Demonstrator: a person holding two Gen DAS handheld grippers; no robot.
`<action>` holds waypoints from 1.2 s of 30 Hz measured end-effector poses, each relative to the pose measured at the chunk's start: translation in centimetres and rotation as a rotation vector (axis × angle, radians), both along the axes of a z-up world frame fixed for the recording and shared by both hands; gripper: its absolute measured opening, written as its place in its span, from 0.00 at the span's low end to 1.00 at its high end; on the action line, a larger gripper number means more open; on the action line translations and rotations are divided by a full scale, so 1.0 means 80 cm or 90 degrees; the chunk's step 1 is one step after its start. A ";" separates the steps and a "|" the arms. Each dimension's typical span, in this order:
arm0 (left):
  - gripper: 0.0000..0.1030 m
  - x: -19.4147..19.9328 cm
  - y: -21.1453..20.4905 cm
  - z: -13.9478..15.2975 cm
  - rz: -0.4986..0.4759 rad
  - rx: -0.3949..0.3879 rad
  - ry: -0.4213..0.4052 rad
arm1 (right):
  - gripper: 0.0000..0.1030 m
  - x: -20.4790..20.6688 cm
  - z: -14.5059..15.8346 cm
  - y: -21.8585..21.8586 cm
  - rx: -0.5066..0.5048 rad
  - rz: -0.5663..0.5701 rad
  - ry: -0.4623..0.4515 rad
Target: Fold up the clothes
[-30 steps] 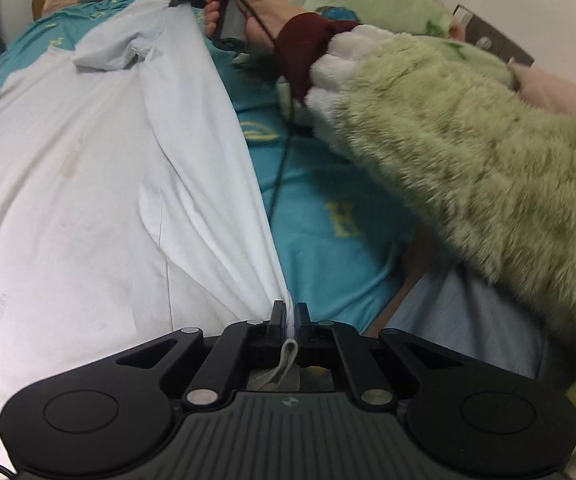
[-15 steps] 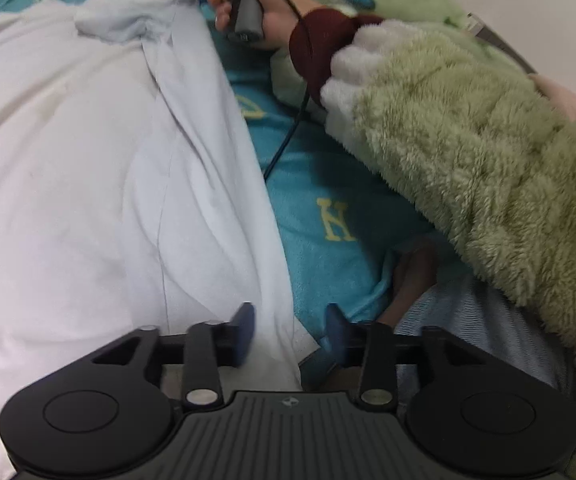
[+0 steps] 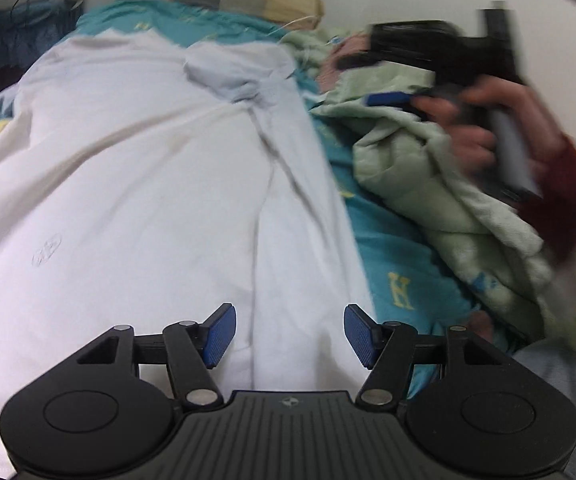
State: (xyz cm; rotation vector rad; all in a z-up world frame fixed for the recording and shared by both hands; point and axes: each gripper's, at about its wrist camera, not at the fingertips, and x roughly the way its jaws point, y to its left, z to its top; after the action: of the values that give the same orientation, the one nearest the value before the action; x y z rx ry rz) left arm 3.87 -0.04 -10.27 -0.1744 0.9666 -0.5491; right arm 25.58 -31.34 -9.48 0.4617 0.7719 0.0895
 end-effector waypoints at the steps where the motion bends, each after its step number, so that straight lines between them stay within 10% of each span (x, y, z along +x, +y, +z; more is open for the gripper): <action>1: 0.61 0.007 -0.002 -0.013 0.004 -0.011 0.010 | 0.61 -0.021 0.006 0.009 -0.020 0.004 0.001; 7: 0.51 0.028 -0.008 -0.039 -0.003 -0.058 0.042 | 0.66 -0.115 0.014 0.033 0.044 -0.003 -0.033; 11: 0.03 0.023 -0.017 -0.040 -0.036 -0.066 0.029 | 0.66 -0.113 0.005 0.051 0.000 -0.009 -0.026; 13: 0.00 0.013 -0.017 -0.030 -0.052 -0.071 0.009 | 0.66 -0.105 -0.003 0.052 -0.004 -0.019 -0.019; 25: 0.01 -0.012 0.008 -0.026 -0.038 -0.058 0.029 | 0.66 -0.087 -0.019 0.059 0.004 -0.017 -0.011; 30: 0.40 0.010 0.002 -0.028 0.004 -0.062 -0.006 | 0.66 -0.088 -0.015 0.062 0.014 -0.008 -0.017; 36: 0.37 0.037 -0.017 -0.060 -0.004 -0.053 0.053 | 0.66 -0.085 -0.018 0.065 0.027 0.004 -0.014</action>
State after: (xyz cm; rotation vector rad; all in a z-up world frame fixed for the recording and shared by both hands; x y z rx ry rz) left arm 6.80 -1.43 -15.07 -0.2707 1.0267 -0.5918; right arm 18.78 -26.15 -10.92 0.4980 0.7505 0.1177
